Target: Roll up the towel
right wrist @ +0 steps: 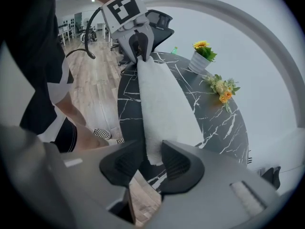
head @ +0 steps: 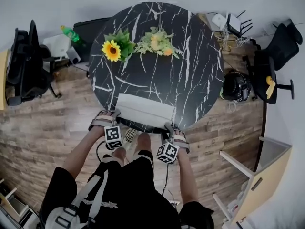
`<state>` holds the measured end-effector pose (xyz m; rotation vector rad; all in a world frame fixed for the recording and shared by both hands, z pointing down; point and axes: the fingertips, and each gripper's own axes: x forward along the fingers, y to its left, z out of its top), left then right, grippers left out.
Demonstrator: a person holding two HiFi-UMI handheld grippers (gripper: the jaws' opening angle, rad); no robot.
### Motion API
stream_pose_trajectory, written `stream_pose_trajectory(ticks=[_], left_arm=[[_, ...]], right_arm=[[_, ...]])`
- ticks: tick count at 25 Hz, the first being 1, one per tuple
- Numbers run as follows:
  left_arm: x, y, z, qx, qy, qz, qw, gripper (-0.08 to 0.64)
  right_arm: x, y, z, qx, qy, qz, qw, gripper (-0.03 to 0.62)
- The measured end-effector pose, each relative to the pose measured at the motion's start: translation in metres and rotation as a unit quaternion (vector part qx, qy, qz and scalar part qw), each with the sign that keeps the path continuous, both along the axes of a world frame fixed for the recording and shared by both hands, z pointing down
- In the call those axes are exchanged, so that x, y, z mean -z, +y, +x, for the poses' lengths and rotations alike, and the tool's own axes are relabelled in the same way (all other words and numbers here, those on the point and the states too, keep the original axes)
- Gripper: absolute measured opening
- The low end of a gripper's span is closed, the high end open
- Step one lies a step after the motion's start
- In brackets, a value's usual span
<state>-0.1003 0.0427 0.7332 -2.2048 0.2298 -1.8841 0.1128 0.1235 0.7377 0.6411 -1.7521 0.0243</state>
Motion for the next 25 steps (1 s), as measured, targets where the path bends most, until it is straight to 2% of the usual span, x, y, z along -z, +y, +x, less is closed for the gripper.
stream_pose_trajectory(ticks=[1,2,10,20,25], left_arm=[[0.000,0.000,0.000,-0.001,0.001,0.000,1.0000,0.112],[0.000,0.000,0.000,-0.003,0.001,0.001,1.0000,0.105],[0.007,0.006,-0.003,-0.009,0.003,0.007,0.9999,0.066],[0.016,0.035,-0.012,-0.017,-0.002,-0.013,0.9998,0.062],[0.018,0.033,-0.010,-0.021,-0.013,-0.022,0.9995,0.063]], right_arm=[[0.000,-0.001,0.001,-0.001,0.001,0.004,1.000,0.129],[0.000,-0.002,0.001,-0.002,0.004,0.008,1.000,0.087],[0.005,-0.001,0.001,0.000,0.012,0.011,1.000,0.057],[0.013,0.029,-0.009,0.000,0.006,-0.019,1.000,0.054],[0.014,0.027,-0.007,-0.002,0.007,-0.035,0.999,0.054]])
